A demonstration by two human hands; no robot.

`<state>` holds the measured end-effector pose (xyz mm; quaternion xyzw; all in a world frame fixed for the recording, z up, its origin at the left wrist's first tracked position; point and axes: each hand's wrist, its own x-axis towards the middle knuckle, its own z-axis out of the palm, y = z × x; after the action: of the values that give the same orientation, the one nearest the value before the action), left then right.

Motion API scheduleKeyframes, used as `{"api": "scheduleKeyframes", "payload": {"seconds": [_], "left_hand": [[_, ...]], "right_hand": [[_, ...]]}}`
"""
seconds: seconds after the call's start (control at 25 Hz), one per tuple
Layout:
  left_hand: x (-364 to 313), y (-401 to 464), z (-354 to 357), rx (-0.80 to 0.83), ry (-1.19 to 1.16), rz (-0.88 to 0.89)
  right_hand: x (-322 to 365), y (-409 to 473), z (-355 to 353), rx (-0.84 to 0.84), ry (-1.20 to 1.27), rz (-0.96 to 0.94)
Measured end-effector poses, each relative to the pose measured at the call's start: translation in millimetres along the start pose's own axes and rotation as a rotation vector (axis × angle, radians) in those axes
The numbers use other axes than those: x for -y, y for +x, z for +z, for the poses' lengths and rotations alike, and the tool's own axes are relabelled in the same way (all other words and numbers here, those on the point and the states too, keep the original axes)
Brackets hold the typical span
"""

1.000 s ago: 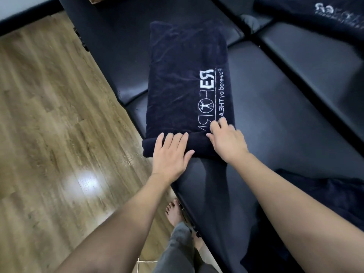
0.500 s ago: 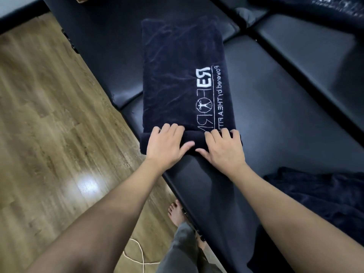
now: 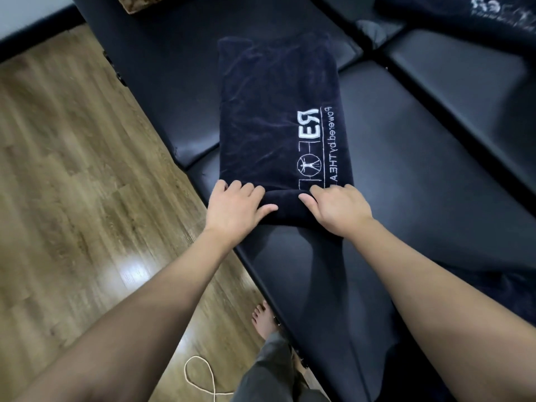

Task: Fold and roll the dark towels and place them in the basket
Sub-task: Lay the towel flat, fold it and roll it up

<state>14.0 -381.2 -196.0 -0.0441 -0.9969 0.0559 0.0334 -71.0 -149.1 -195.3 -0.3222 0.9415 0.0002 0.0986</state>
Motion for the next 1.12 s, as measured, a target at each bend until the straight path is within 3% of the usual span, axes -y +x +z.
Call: {"api": "scheduleKeyframes", "payload": {"seconds": [0.2, 0.44, 0.6, 0.76, 0.92, 1.12], "left_hand": [[-34.2, -10.8, 6.0, -0.054, -0.059, -0.119], [-20.9, 30.0, -1.9, 0.041, -0.103, -0.150], [-21.8, 34.0, -7.2, 0.180, -0.121, -0.167], [-20.1, 24.5, -7.7, 0.093, -0.148, -0.176], [-28.9, -13.2, 12.2, -0.017, -0.056, 0.011], [-30.1, -1.8, 15.1, -0.013, -0.046, -0.114]], "right_hand": [[2.6, -3.6, -4.2, 0.053, 0.026, 0.074], [23.1, -29.0, 15.7, -0.330, -0.141, 0.167], [9.3, -31.6, 25.3, -0.292, -0.181, 0.078], [-6.5, -7.5, 13.6, -0.269, -0.180, -0.032], [-12.7, 13.6, -6.8, -0.076, -0.080, -0.060], [-9.0, 32.6, -22.2, 0.018, 0.013, 0.015]]}}
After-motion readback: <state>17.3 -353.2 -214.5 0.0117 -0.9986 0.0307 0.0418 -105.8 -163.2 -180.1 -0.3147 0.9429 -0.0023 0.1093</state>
